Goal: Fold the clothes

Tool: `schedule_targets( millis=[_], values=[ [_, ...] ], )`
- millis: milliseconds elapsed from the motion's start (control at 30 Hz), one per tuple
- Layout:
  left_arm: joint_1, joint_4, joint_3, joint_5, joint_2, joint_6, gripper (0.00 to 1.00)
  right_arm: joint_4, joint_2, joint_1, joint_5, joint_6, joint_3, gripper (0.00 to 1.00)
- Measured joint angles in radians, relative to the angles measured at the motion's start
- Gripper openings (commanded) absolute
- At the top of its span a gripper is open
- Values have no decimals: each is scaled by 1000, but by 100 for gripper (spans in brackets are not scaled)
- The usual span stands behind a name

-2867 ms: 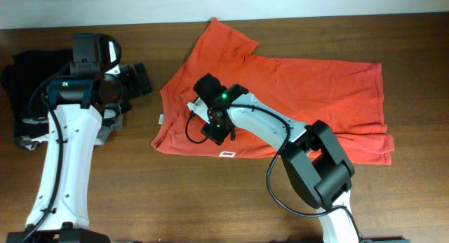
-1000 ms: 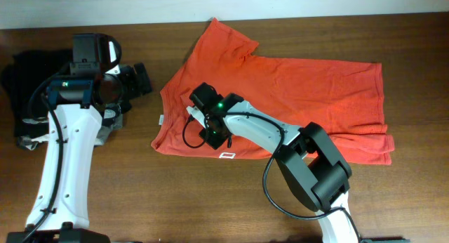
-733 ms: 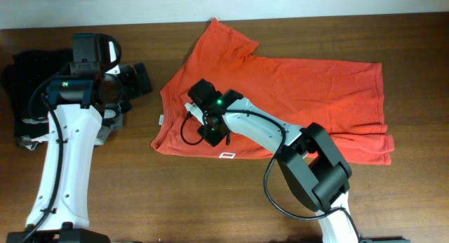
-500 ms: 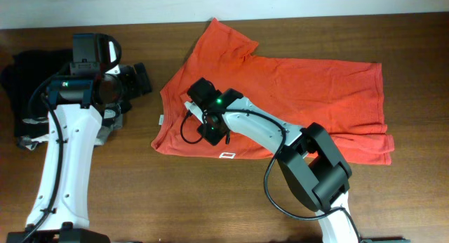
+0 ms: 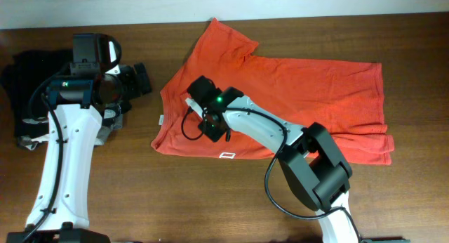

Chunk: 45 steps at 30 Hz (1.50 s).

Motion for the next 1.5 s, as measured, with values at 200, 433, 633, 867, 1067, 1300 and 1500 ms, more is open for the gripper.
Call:
schedule_targets(
  millis=[200, 433, 633, 867, 1067, 1300, 1500],
  values=[
    [0, 0, 0, 0, 0, 0, 99, 4, 0, -65, 0, 0, 14, 4],
    [0, 0, 0, 0, 0, 0, 99, 61, 0, -155, 8, 0, 14, 4],
    [0, 0, 0, 0, 0, 0, 99, 158, 0, -192, 13, -2, 16, 4],
    [0, 0, 0, 0, 0, 0, 99, 222, 0, -203, 14, -8, 16, 4],
    [0, 0, 0, 0, 0, 0, 99, 249, 9, -220, 14, -10, 16, 4],
    [0, 0, 0, 0, 0, 0, 99, 266, 61, -227, 19, -11, 16, 43],
    [0, 0, 0, 0, 0, 0, 99, 244, 64, -230, 23, -13, 50, 51]
  ],
)
